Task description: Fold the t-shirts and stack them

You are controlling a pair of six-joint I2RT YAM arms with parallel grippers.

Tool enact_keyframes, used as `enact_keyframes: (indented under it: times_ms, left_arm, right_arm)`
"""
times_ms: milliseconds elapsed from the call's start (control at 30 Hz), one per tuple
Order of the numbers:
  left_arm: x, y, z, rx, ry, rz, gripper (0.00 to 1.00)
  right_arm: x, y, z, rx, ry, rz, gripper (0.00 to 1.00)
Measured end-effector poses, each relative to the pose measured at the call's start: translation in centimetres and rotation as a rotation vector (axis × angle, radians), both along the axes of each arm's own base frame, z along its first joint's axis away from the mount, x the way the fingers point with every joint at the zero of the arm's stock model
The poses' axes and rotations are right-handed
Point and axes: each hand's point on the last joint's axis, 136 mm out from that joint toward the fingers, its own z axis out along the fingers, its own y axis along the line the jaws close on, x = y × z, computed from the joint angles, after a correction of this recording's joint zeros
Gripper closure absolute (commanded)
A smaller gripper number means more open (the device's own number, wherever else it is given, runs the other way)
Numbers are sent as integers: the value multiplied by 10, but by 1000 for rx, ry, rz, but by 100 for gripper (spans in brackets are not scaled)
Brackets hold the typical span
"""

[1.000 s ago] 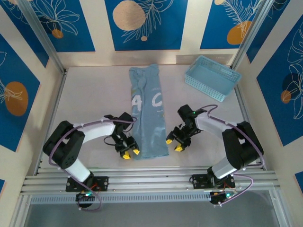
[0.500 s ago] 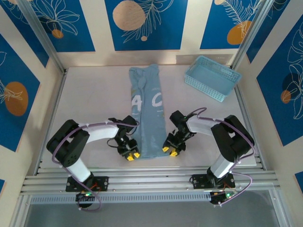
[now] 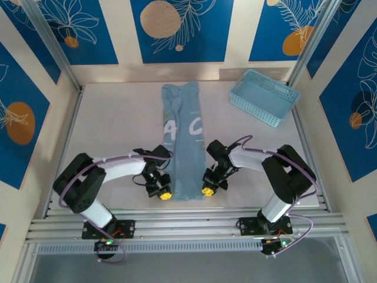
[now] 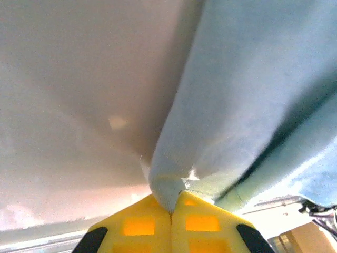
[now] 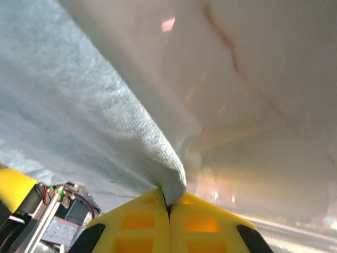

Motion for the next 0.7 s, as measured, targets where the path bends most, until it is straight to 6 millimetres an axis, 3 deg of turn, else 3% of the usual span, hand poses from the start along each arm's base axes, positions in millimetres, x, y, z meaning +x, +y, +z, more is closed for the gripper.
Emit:
enact_keyframes:
  times_ms: [200,367,500,700]
  left_arm:
    - [-3,3,23,-48,-59,-6,100]
    - [12,1,33,-43,-109,22,100]
    - [44,2,45,-36,-183,100,100]
    - [104,3,73,-49,-304,234,100]
  right_arm:
    - [-10,-3,25,28,38,-35,100]
    - [6,-1,40,33,31,-84,100]
    - [31,0,56,34,-11,-128,100]
    - [91,7,83,39,-101,-182,100]
